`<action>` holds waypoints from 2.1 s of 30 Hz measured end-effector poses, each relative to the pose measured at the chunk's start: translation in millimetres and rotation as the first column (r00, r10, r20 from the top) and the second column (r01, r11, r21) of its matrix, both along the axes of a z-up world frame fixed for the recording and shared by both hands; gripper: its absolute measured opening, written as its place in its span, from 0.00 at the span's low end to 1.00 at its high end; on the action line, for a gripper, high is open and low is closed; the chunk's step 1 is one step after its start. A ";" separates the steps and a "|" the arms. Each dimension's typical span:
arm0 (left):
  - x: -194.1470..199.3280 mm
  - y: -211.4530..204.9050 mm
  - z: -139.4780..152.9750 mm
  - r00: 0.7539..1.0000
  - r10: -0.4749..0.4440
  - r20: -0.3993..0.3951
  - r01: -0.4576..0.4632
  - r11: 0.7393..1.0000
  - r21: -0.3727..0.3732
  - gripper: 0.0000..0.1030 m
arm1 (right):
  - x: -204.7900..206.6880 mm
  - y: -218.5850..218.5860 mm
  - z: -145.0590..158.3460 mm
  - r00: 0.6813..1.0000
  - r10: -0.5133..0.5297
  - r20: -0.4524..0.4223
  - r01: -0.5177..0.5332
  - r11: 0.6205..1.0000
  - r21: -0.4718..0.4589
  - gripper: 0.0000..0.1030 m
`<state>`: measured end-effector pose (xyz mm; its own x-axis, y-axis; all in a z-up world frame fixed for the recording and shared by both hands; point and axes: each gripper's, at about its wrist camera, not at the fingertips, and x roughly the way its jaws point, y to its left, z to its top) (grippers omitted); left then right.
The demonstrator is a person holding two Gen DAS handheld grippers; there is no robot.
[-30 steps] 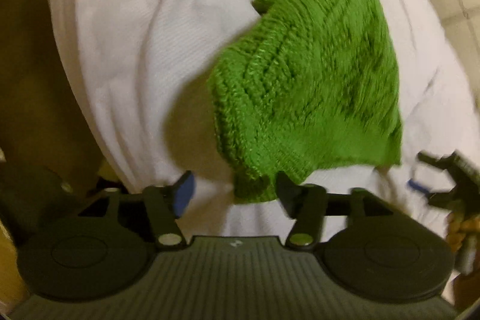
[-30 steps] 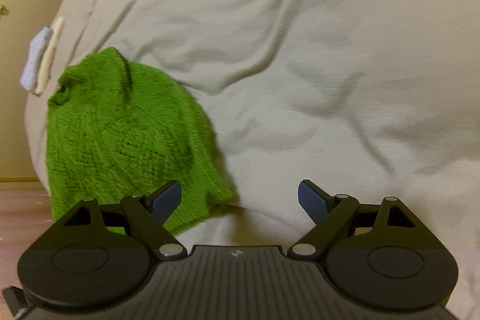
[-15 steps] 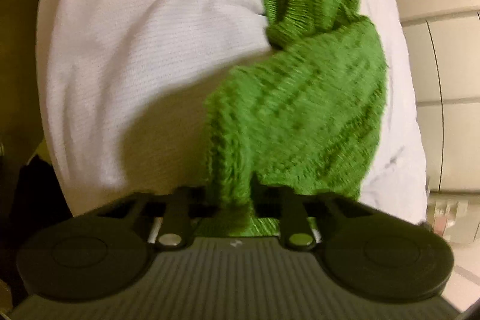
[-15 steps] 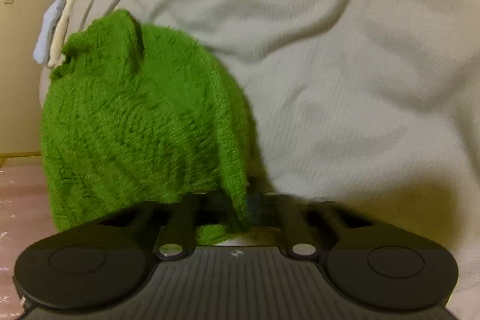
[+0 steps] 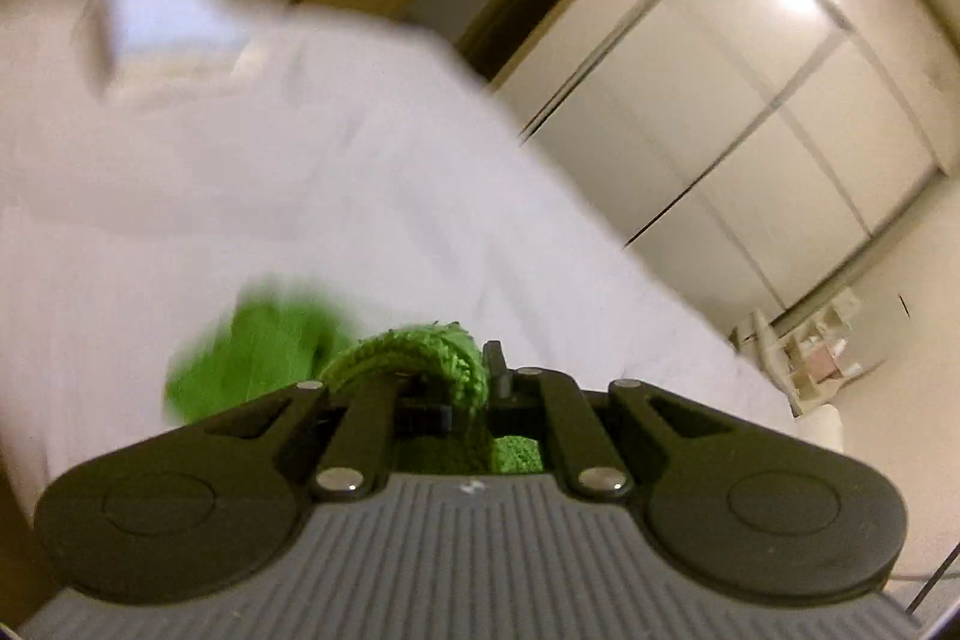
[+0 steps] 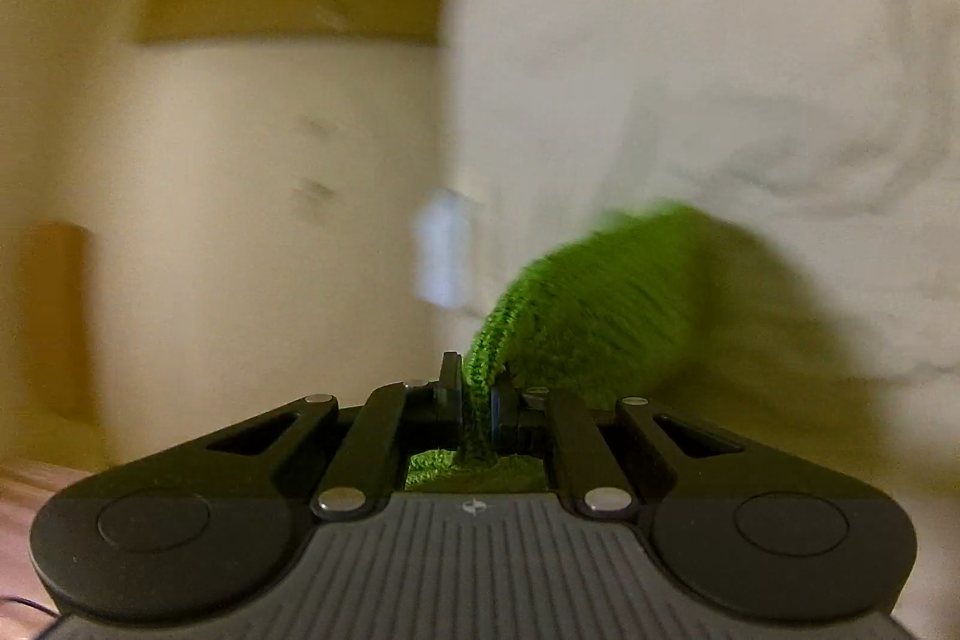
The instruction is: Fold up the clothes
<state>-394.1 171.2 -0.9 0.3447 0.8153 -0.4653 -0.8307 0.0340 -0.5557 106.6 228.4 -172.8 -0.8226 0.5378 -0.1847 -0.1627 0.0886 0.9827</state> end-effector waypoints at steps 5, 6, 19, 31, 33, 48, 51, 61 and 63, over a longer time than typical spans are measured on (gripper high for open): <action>-21.3 23.1 95.3 0.993 -0.100 -0.064 0.112 0.966 0.233 0.06 | 4.1 -3.0 106.1 0.990 -0.119 -0.070 0.135 0.947 0.292 0.08; -27.2 29.0 106.5 0.991 -0.120 -0.052 0.130 0.959 0.251 0.06 | 2.5 -6.1 126.0 0.988 -0.138 -0.066 0.152 0.927 0.343 0.07; -24.6 238.0 109.8 0.865 -0.500 0.053 0.490 0.862 0.128 0.06 | -35.0 22.9 218.9 0.740 -0.662 0.121 0.565 0.709 0.423 0.08; -51.0 220.2 83.0 0.713 -0.700 0.039 0.692 0.712 0.118 0.08 | -113.1 -100.4 207.1 0.632 -0.749 0.200 0.619 0.643 0.450 0.08; -69.6 191.4 33.4 0.727 -0.686 0.025 0.686 0.727 -0.009 0.10 | -128.3 -128.0 158.0 0.658 -0.693 0.294 0.625 0.721 0.299 0.09; -141.4 103.1 -246.9 0.828 -0.555 -0.076 0.422 0.708 -0.566 0.27 | -156.4 -162.8 -130.8 0.743 -0.287 0.605 0.552 0.774 -0.310 0.36; -137.3 106.9 -263.6 0.830 -0.555 -0.064 0.453 0.736 -0.503 0.39 | -151.8 -154.6 -157.3 0.740 -0.323 0.590 0.541 0.806 -0.238 0.45; -146.8 114.2 -341.3 0.826 -0.528 0.199 0.564 0.760 -0.323 0.53 | -153.9 -178.2 -210.9 0.795 -0.442 0.415 0.503 0.863 -0.043 0.56; -144.3 113.2 -349.9 0.804 -0.550 0.227 0.595 0.755 -0.276 0.51 | -158.6 -180.0 -217.4 0.799 -0.457 0.391 0.500 0.866 -0.010 0.49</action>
